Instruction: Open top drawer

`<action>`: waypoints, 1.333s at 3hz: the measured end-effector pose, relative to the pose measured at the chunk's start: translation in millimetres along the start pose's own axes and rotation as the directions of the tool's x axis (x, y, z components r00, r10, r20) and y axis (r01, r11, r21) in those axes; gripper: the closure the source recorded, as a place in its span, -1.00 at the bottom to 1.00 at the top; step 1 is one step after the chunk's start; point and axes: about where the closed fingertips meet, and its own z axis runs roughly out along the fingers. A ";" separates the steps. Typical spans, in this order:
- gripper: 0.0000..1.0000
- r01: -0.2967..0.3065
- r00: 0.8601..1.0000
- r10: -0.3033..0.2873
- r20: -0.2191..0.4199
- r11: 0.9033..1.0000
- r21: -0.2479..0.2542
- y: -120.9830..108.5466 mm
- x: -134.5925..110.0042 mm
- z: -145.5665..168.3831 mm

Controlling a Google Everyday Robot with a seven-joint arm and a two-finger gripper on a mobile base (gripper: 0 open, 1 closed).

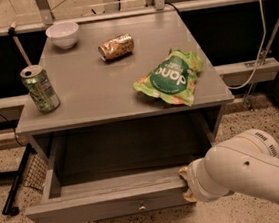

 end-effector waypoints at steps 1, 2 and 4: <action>1.00 0.000 1.000 0.000 0.000 1.000 0.000 0.0 -0.1 -0.3; 1.00 -0.005 1.000 0.005 0.000 1.000 0.003 16.1 -1.4 -1.8; 1.00 -0.015 1.000 0.015 -0.002 1.000 0.006 36.8 -4.1 -7.3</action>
Offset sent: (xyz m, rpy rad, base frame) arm -0.0810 -0.0008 -0.0164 0.0157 0.0008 -0.0260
